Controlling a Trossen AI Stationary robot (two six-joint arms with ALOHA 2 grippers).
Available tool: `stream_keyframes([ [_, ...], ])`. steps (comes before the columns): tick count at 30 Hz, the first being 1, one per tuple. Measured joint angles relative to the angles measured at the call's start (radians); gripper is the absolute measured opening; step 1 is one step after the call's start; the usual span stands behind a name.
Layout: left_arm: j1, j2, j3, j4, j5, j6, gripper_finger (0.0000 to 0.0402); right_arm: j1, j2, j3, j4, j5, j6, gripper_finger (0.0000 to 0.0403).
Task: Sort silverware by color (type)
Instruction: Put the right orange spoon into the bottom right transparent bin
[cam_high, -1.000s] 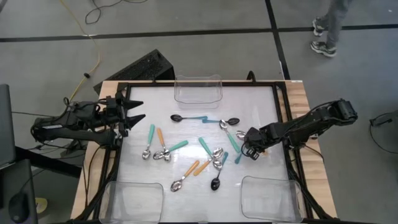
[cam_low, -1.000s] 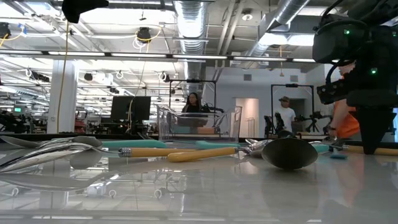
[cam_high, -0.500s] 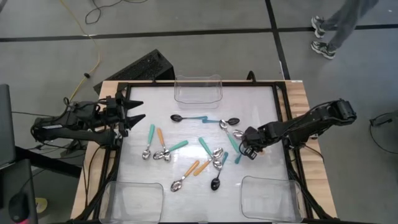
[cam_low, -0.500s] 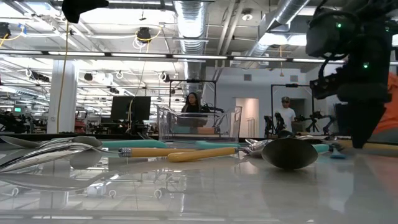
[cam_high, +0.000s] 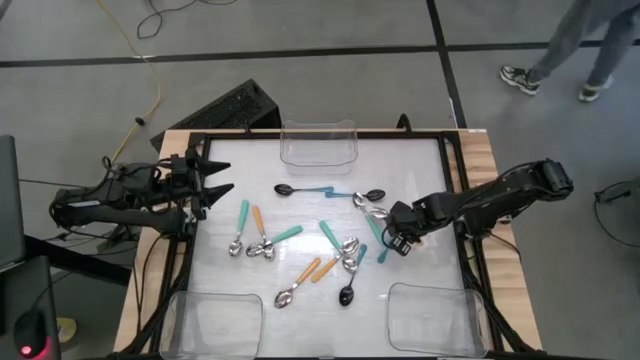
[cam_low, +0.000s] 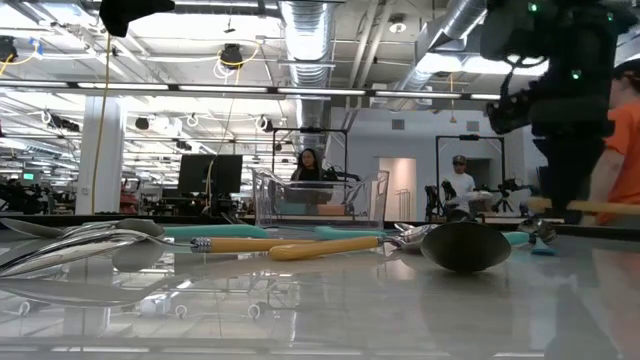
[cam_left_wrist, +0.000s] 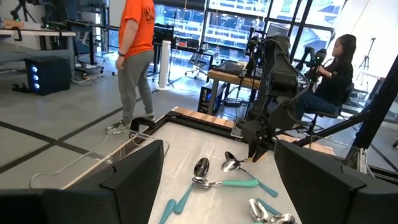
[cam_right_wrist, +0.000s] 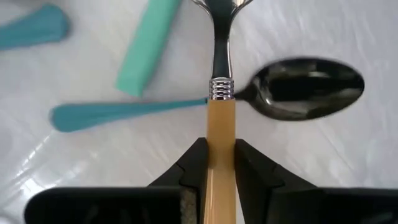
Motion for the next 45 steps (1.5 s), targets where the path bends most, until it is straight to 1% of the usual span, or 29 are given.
stream_keyframes([
  [7, 0.000, 0.000, 0.000, 0.000, 0.000, 0.007, 0.0293, 0.007, 0.000, 0.093, -0.020, 0.021, -0.047, 0.0086],
  [12, 0.000, 0.000, 0.000, 0.000, 0.000, 0.008, 0.0293, 0.033, 0.000, 0.173, -0.034, 0.021, -0.076, 0.0086],
  [18, 0.000, 0.000, 0.000, 0.000, 0.000, 0.008, 0.0293, 0.083, -0.001, 0.267, -0.091, 0.021, -0.079, 0.0086],
  [23, 0.000, 0.000, 0.000, 0.000, 0.000, 0.021, 0.0293, 0.139, -0.002, 0.310, -0.120, 0.021, -0.076, 0.0086],
  [31, 0.000, 0.000, 0.000, 0.000, 0.000, 0.015, 0.0293, 0.238, -0.002, 0.380, -0.200, 0.021, 0.007, 0.0086],
  [37, 0.000, 0.000, 0.000, 0.000, 0.000, 0.014, 0.0293, 0.314, -0.002, 0.416, -0.198, 0.021, 0.047, 0.0086],
  [45, 0.000, 0.000, 0.000, 0.000, -0.001, 0.013, 0.0293, 0.443, -0.002, 0.437, -0.186, 0.047, 0.199, 0.0086],
])
